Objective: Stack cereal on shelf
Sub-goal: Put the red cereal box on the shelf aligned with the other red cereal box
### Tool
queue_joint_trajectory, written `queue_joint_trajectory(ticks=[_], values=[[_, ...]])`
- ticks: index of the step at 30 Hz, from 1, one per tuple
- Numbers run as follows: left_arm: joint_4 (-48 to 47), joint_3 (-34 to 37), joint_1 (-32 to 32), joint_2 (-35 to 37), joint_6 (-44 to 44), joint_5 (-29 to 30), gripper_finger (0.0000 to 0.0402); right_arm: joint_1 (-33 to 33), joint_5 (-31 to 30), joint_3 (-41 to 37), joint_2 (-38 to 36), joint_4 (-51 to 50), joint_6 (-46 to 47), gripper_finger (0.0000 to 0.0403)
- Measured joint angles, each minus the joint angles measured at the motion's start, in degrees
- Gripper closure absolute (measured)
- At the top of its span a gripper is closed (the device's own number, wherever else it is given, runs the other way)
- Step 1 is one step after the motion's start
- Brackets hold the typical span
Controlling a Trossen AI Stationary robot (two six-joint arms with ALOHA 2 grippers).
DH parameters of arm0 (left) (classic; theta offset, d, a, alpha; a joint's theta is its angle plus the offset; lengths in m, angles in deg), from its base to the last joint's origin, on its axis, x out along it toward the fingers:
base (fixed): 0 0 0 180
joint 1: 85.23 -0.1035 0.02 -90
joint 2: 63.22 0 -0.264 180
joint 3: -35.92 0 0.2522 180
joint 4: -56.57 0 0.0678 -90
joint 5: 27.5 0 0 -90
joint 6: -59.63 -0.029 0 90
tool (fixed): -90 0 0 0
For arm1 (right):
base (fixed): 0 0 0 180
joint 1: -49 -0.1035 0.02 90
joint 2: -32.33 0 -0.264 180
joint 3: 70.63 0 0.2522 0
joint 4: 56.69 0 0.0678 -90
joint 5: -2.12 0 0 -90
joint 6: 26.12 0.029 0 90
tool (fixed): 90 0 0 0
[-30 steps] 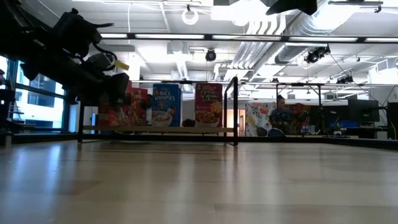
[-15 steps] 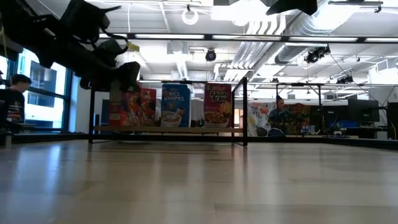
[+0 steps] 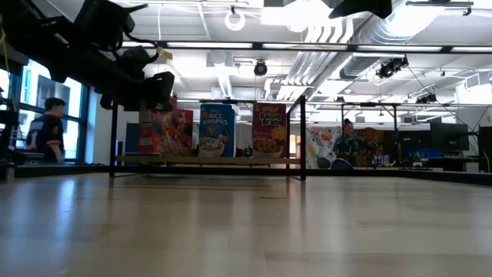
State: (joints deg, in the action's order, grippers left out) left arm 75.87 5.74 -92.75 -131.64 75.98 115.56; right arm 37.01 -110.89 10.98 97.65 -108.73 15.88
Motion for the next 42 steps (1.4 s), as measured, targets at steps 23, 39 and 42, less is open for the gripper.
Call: queue_joint_trajectory(ticks=[23, 39, 42], values=[[-34.46, -19.88, -1.52, 0.26, 13.49, 1.72, 0.0286, 0.0, -1.44, -0.14, 0.0, -0.06, -1.95, 0.0111], [-33.92, -24.12, 0.55, -11.03, 14.75, 8.73, 0.0285, 0.0, -1.83, -0.2, 0.0, -0.06, -1.99, 0.0111], [-35.45, -24.37, 0.81, -11.51, 16.68, 9.78, 0.0284, -0.02, -1.8, -0.2, 0.0, -0.06, -1.99, 0.0111]])
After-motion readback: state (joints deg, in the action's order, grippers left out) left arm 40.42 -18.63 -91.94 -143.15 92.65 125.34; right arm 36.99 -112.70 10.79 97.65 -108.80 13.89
